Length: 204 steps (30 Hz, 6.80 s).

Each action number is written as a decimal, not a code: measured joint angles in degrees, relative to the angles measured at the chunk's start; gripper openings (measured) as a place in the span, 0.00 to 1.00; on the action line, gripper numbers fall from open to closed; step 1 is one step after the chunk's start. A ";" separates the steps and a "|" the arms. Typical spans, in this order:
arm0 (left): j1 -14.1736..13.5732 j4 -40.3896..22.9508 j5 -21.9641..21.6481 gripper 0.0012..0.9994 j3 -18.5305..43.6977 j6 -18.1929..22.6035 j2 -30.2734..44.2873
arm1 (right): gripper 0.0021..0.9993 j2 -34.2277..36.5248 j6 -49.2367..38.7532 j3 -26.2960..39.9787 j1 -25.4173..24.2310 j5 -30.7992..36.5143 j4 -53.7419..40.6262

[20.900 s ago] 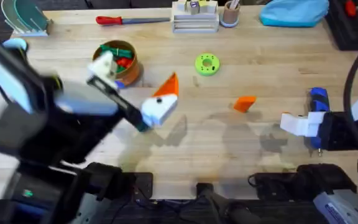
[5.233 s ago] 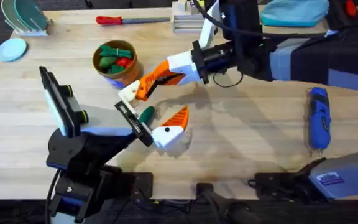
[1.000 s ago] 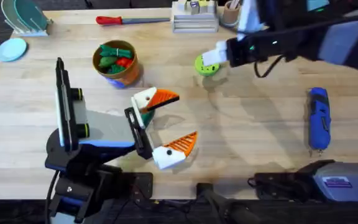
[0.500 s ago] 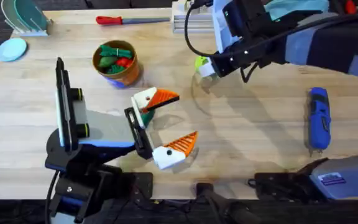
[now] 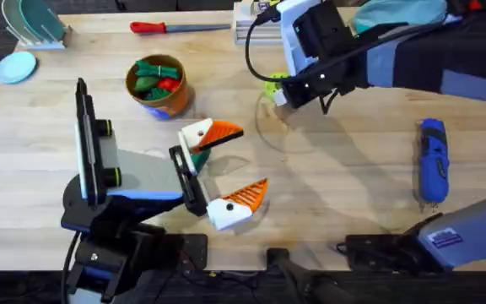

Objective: Pick up the gripper from the table and insert it into the empty holder that is missing its gripper. Then pick up a screw, insert it into the mounting hole, and use the screwdriver to tighten it. Finally, clean up the table by picking up the vegetable and placing it into the bucket.

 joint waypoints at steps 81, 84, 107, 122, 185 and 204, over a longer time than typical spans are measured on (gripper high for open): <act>0.00 -0.01 0.01 0.99 0.00 -0.01 0.00 | 0.00 -20.35 4.06 15.06 18.98 1.42 -20.80; 0.00 0.00 0.01 0.99 0.00 0.00 0.00 | 0.00 -21.67 5.15 15.06 20.65 -0.22 -21.43; 0.00 0.00 0.01 0.99 0.00 0.00 0.00 | 0.00 -17.71 6.26 15.13 31.72 -6.79 -16.08; 0.00 0.00 0.01 0.99 0.00 0.00 0.00 | 0.00 -17.59 4.71 15.13 31.85 -6.78 -15.97; 0.00 -0.34 0.14 0.99 0.00 -0.02 0.00 | 0.96 -16.35 4.55 15.39 32.98 -3.05 -17.52; 0.00 -0.21 0.19 0.99 0.00 0.00 0.00 | 0.99 -35.58 -2.48 15.55 11.85 -18.31 -44.67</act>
